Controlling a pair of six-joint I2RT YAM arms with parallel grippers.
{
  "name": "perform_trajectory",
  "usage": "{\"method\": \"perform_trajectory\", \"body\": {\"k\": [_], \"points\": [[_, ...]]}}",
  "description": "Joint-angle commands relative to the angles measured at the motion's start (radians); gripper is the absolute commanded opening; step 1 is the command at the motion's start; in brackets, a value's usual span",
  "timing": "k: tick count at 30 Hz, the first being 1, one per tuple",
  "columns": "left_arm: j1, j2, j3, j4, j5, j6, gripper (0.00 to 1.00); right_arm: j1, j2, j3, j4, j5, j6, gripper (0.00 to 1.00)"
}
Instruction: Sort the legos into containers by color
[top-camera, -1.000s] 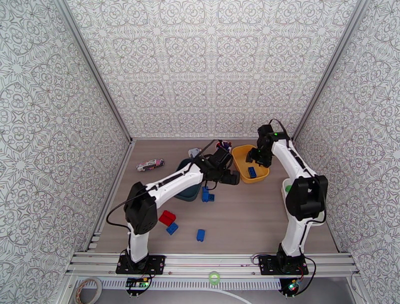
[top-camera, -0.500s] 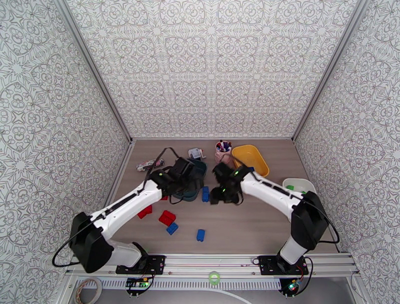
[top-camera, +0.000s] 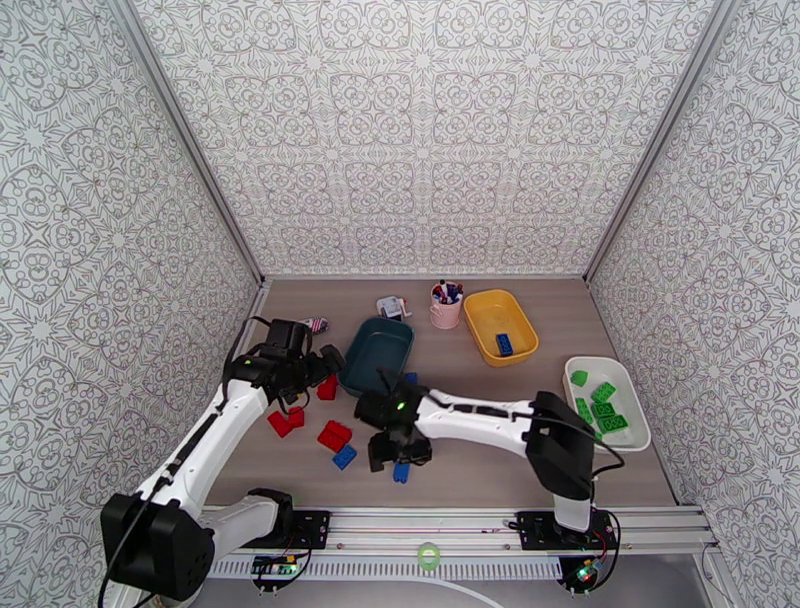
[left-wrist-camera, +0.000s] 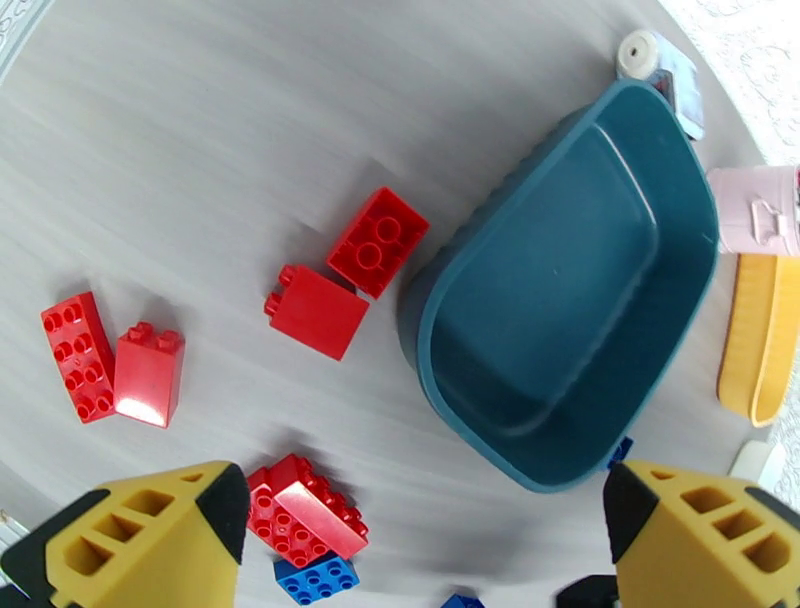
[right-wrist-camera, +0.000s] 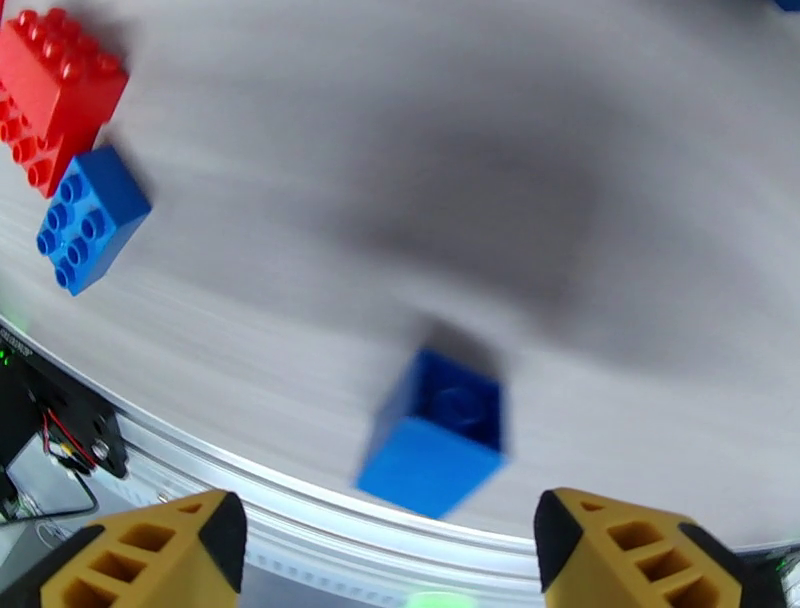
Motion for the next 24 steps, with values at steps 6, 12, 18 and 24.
{"method": "perform_trajectory", "body": {"k": [6,12,18,24], "points": [[0.029,-0.041,-0.06,0.005,0.132,0.081,0.99,0.018,0.093,0.038,-0.023,0.072,0.173,0.73],[0.028,-0.057,-0.075,0.004,0.185,0.109,0.99,0.025,0.122,0.054,-0.029,0.073,0.21,0.66],[0.028,-0.08,-0.105,0.018,0.213,0.124,0.99,0.037,0.128,0.185,-0.139,0.14,0.204,0.66],[0.03,-0.083,-0.104,0.03,0.217,0.121,0.99,0.044,0.112,0.344,-0.263,0.204,0.196,0.7]]}}
